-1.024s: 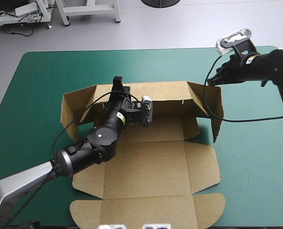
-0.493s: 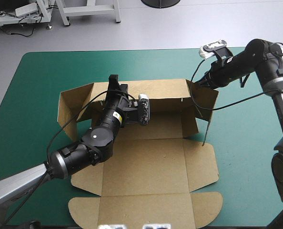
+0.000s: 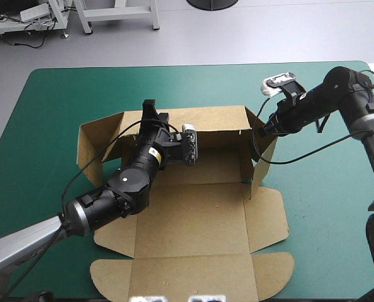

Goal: Fold the box

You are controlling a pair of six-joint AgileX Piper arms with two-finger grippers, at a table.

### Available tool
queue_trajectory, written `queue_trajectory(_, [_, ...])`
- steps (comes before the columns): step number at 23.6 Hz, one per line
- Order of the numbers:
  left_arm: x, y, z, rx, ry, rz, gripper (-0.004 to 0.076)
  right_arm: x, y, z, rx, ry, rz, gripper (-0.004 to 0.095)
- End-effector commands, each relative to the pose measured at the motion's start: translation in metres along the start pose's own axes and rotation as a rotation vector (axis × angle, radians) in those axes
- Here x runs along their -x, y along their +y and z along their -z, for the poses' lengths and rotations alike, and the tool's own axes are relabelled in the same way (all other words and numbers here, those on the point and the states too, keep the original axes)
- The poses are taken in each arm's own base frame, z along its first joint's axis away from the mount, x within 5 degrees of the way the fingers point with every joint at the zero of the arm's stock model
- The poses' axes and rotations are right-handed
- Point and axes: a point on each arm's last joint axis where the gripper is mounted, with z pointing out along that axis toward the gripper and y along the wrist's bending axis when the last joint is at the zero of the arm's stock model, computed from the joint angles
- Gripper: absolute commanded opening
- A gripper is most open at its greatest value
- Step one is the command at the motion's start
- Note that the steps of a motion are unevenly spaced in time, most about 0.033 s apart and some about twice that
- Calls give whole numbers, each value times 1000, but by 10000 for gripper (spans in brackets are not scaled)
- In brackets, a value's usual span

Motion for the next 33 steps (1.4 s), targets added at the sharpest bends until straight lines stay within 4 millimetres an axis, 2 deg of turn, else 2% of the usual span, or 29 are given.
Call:
queue_trajectory(1, [-1,22,13,83,-19,16,-3,1,16,27,12,-78,50,-25])
queue_trajectory(7, [-1,22,13,82,-16,15,-3,-2,24,31,58,-110,101,-25])
queue_trajectory(11, [-1,22,13,81,-16,14,-3,-28,25,23,194,-187,162,-25])
queue_trajectory(14, [-1,22,13,80,-18,14,-3,-42,28,20,172,-241,230,-25])
queue_trajectory(17, [0,21,13,77,-30,14,-3,-54,29,6,180,-297,288,-25])
queue_trajectory(19, [1,21,13,73,-31,24,-3,-56,28,4,168,-298,287,-25])
queue_trajectory(25, [-4,-3,7,19,-20,-35,-3,-55,28,5,166,-315,290,-3])
queue_trajectory(28, [-6,-9,6,4,-14,-47,-3,-55,29,5,172,-312,289,84])
queue_trajectory(30, [-6,-8,6,5,-14,-41,-3,-55,29,5,175,-311,289,180])
queue_trajectory(33, [-5,-7,6,20,-21,-50,-3,-56,30,5,184,-306,289,377])
